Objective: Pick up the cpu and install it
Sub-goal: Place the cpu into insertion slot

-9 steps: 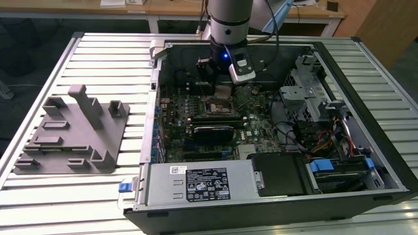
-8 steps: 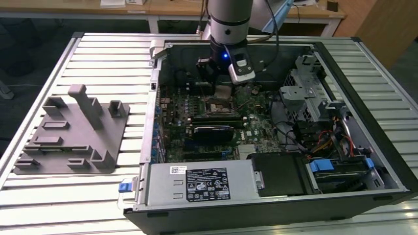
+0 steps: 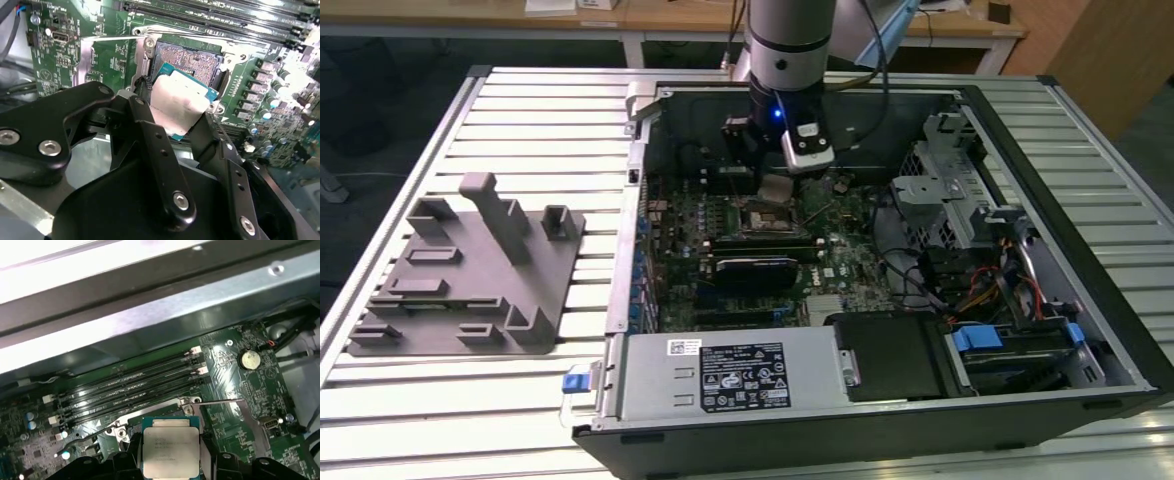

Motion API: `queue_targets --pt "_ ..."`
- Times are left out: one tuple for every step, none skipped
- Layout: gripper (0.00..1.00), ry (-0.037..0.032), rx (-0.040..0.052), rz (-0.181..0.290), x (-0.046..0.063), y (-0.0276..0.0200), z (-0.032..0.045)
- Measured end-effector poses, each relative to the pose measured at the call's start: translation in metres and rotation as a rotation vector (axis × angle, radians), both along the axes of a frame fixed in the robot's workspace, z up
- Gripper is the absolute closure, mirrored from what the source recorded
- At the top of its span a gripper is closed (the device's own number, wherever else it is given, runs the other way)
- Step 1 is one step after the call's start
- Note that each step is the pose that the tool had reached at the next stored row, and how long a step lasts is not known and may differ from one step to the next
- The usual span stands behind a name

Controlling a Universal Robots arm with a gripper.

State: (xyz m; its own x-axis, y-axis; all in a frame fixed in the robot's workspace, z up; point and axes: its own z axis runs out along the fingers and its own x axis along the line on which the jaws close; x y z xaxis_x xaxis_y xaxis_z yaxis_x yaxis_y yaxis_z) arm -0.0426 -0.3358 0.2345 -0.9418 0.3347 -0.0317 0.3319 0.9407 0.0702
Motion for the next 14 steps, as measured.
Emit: queue_targets --pt "0.46 0.0000 0.0001 -0.012 0.0000 0.0000 0.0000" --pt "0.46 0.0000 0.0000 -0.024 0.0000 0.0000 0.0000" --pt "0.46 0.0000 0.0000 -0.035 0.0000 0.0000 0.0000" --pt "0.46 0.0000 0.0001 -0.047 0.0000 0.0000 -0.0001" --pt "0.46 0.0000 0.0000 -0.059 0.0000 0.0000 0.0000" --pt "0.46 0.0000 0.0000 -0.070 0.0000 0.0000 0.0000" --pt "0.46 0.0000 0.0001 -0.082 0.0000 0.0000 -0.0001" --pt "0.46 0.0000 0.0000 -0.095 0.0000 0.0000 -0.0001" --pt "0.46 0.0000 0.0000 -0.106 0.0000 0.0000 -0.0001" --pt "0.46 0.0000 0.0000 -0.118 0.0000 0.0000 -0.0001" --pt "0.46 0.0000 0.0000 -0.129 0.0000 0.0000 -0.0001" --pt "0.46 0.0000 0.0000 -0.141 0.0000 0.0000 -0.0001" --pt "0.46 0.0000 0.0000 -0.153 0.0000 0.0000 -0.0001" --pt "0.46 0.0000 0.0001 -0.168 0.0000 0.0000 -0.0001"
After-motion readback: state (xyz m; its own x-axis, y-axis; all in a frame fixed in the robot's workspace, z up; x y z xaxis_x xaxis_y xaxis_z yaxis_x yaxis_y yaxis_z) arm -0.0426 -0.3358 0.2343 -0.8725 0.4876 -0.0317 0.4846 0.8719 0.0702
